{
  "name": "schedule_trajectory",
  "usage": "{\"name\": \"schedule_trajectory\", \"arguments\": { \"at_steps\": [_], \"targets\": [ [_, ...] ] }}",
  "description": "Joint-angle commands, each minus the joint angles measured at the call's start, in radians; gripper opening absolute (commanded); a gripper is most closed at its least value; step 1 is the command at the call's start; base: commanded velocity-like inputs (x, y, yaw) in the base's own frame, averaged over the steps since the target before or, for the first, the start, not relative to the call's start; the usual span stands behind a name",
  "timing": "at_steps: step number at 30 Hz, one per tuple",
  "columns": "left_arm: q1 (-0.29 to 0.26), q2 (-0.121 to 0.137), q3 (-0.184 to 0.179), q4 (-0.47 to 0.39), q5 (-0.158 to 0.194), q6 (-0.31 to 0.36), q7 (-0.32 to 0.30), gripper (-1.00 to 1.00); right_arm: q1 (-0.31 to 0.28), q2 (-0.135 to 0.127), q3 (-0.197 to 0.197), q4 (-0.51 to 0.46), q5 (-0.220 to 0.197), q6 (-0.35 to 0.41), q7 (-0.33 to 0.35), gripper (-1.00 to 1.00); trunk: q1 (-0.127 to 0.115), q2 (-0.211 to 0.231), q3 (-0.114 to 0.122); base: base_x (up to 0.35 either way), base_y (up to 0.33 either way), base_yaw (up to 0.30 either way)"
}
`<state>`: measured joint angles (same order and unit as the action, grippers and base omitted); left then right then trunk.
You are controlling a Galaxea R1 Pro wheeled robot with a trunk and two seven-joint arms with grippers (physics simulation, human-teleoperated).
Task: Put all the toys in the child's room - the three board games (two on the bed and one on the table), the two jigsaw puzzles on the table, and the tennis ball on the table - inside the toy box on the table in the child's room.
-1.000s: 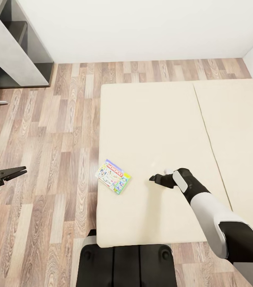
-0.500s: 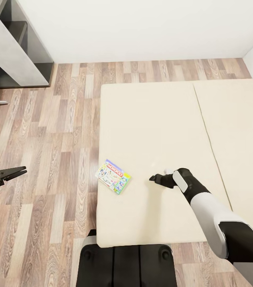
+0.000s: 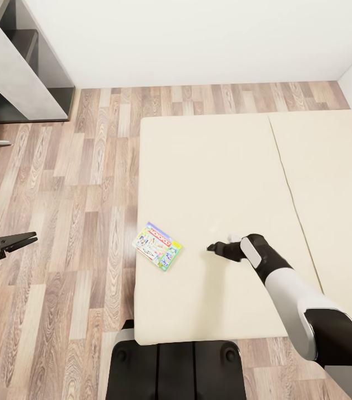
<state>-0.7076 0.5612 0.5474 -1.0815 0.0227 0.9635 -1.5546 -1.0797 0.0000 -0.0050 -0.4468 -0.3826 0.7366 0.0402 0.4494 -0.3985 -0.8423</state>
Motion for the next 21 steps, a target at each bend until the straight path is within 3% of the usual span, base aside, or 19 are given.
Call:
{"name": "schedule_trajectory", "arguments": {
  "at_steps": [1, 12, 21],
  "targets": [
    [0.000, 0.000, 0.000, 0.000, -0.001, 0.011, -0.005, 1.00, 0.000, 0.000, 0.000, -0.006, 0.005, 0.004, 0.010, 1.00, 0.001, -0.002, -0.001, 0.000, 0.000, 0.000],
    [-0.001, 0.000, 0.000, 0.000, -0.001, 0.011, -0.005, 1.00, -0.002, 0.002, 0.002, -0.120, 0.005, 0.013, 0.072, 1.00, 0.001, -0.002, -0.001, 0.000, 0.000, 0.000],
    [0.000, 0.000, 0.001, 0.000, -0.002, 0.011, -0.004, 1.00, -0.002, 0.006, 0.002, -0.134, 0.005, 0.015, 0.077, 1.00, 0.001, -0.002, -0.001, 0.000, 0.000, 0.000]
  ]
}}
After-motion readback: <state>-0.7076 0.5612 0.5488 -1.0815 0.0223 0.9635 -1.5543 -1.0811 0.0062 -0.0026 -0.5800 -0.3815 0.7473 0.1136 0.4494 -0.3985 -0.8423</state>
